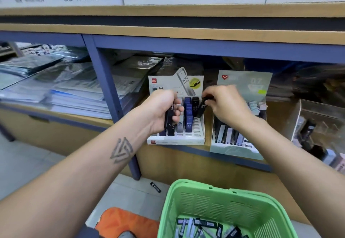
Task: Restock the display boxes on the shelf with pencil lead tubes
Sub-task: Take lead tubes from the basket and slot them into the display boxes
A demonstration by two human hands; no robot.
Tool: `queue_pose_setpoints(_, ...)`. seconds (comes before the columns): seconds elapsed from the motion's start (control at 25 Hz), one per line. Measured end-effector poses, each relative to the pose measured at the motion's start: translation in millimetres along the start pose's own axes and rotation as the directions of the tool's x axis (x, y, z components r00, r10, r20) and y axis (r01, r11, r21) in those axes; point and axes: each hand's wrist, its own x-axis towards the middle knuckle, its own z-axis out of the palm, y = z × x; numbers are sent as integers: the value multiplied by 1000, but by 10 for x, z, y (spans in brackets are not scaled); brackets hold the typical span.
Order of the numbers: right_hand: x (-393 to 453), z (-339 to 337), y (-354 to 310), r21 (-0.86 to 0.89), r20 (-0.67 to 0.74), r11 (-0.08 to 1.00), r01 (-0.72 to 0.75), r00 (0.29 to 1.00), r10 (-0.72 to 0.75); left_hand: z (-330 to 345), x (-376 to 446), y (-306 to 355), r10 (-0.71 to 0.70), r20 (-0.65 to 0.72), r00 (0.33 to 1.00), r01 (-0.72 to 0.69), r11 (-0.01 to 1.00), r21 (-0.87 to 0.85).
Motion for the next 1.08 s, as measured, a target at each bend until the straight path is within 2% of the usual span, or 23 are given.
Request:
queue_pose_setpoints(0.2,135,218,-52,-189,28,982,-19,999,25,-22,58,-8,22,17,1000,-23,999,42)
queue_pose_setpoints(0.56,248,230,-208,-258,173,966,-34,982,81,-26,89,29,-22,2,1000,22,998,57)
queue_pose_setpoints(0.68,341,265,-191,-253,158,964,-86,979,129,-37,55,36,-2,-7,1000,2,999,40)
queue_pose_setpoints(0.76,430,299,-207,-315,152,944,-99,976,154,-39,41,32,8,-17,1000,-8,1000,23)
queue_pose_setpoints(0.92,452,297,-367,-495,186,869,-14,975,122,-51,24,22,-28,42,999,26,998,49)
queue_pose_setpoints(1.08,423,220,-398,-497,202,867,47,977,63,-87,36,-8,-93,114,989,88,995,51)
